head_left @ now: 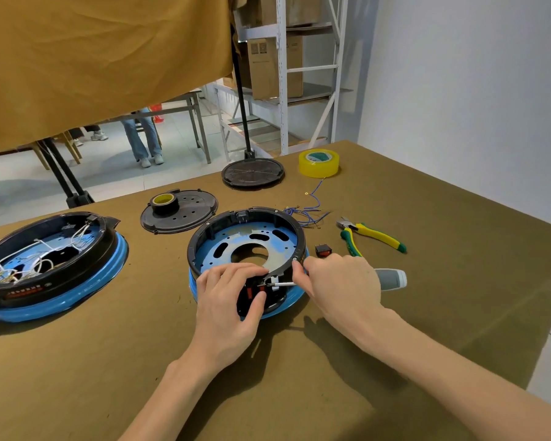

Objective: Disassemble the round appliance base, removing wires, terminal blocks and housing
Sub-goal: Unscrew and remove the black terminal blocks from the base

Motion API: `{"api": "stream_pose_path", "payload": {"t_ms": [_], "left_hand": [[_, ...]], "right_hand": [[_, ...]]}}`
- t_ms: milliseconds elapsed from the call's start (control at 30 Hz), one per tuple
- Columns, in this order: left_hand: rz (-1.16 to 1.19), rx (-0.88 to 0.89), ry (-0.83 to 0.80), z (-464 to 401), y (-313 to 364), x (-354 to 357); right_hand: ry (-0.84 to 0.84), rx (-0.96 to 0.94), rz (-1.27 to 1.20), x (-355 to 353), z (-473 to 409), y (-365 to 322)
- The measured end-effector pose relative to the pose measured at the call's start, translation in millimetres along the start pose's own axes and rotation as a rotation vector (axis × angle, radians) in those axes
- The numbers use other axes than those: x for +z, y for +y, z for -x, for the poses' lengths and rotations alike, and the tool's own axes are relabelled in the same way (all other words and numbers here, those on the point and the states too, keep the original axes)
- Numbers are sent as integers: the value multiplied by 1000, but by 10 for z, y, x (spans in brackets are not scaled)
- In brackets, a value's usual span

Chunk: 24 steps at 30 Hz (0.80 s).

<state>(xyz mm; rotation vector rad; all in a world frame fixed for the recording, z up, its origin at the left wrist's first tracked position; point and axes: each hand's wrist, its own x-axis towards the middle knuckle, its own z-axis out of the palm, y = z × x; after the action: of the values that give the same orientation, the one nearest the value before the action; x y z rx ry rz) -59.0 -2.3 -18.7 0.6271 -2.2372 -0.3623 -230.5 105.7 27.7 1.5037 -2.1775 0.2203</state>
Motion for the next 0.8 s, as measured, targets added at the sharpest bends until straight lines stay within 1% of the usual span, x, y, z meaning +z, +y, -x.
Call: {"api": "stream_pose_path", "payload": {"t_ms": [67,200,267,367,500,567,733,800], "left_hand": [[-1,-4,-4,0,-9,9],[-18,29,-20,2,-25,17],[-16,38,-22,-3,-31,16],[-8,36,-16,-17,-32,13],[-12,39,-25,-22,-29,-1],[-11,39,-24,-24,-24,-12],[14,24,-9,-25,-4,-16],[15,22,-14,-24,-11,-20]], "right_hand": [[79,-83,69,-37,-58,36],[66,-230,232,-118,-235,106],[63,-273,243,-129,-289,117],[88,-266,183,-63,-291,120],[67,-280,156,79,-216,141],[95,-280,84,139,-204,164],[220,-264,-183,301,-208,194],[240,-282,-237,355,-204,208]]}}
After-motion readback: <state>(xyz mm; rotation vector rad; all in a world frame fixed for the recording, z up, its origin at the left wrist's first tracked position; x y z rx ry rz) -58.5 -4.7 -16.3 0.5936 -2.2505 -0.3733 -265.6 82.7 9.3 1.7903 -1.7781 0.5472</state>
